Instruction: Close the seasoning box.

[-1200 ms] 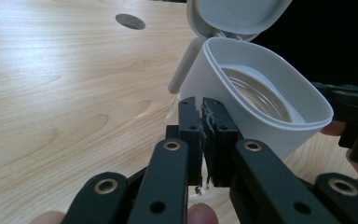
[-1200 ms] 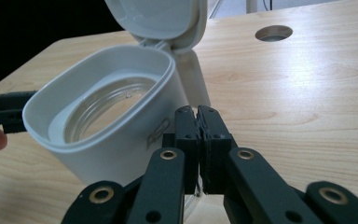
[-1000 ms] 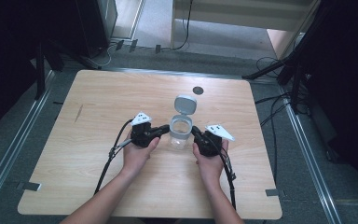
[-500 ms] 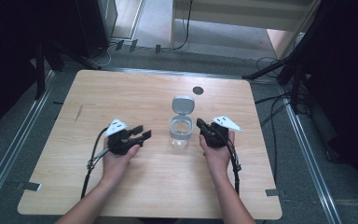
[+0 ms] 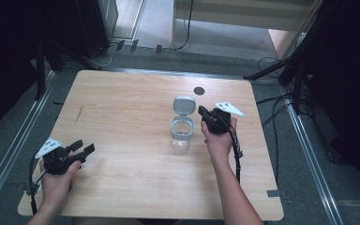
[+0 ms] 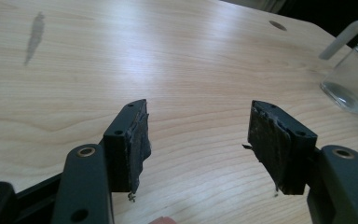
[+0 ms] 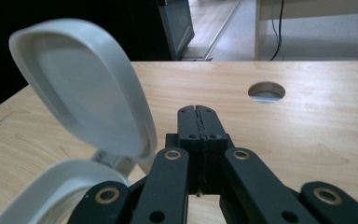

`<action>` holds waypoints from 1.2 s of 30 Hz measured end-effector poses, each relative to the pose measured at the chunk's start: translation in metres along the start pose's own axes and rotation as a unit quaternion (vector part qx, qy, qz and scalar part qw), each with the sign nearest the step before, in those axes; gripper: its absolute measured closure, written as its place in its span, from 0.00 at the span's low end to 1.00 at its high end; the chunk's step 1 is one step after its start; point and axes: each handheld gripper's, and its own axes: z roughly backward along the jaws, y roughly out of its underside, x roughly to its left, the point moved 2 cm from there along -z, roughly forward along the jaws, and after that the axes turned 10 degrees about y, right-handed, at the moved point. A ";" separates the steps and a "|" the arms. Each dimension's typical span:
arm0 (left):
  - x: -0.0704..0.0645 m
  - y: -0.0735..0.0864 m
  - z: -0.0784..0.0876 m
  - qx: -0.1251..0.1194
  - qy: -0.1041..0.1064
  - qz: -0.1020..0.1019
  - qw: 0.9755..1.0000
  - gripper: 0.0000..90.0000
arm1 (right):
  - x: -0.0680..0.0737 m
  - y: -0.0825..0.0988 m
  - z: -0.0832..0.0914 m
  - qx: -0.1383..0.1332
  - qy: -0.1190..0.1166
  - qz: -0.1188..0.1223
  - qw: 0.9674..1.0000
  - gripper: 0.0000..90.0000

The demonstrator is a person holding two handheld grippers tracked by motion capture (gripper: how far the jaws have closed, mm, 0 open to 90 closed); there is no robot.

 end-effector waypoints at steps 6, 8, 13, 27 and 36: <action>-0.007 0.003 -0.008 0.026 -0.014 -0.025 0.999 0.40 | 0.003 -0.013 -0.009 0.002 0.009 0.004 1.000 1.00; -0.007 0.003 -0.009 0.029 -0.013 -0.025 0.999 0.40 | 0.001 -0.019 -0.012 0.003 0.006 -0.007 1.000 1.00; -0.005 0.003 -0.009 0.031 -0.008 -0.016 0.999 0.41 | 0.000 -0.032 -0.011 -0.007 -0.015 -0.011 1.000 1.00; -0.005 0.002 -0.011 0.028 -0.006 -0.015 0.999 0.43 | 0.010 -0.020 0.008 0.003 -0.064 0.023 0.998 1.00; -0.005 0.002 -0.010 0.027 -0.003 -0.016 1.000 0.42 | 0.004 0.001 0.029 -0.013 -0.044 0.034 0.998 0.77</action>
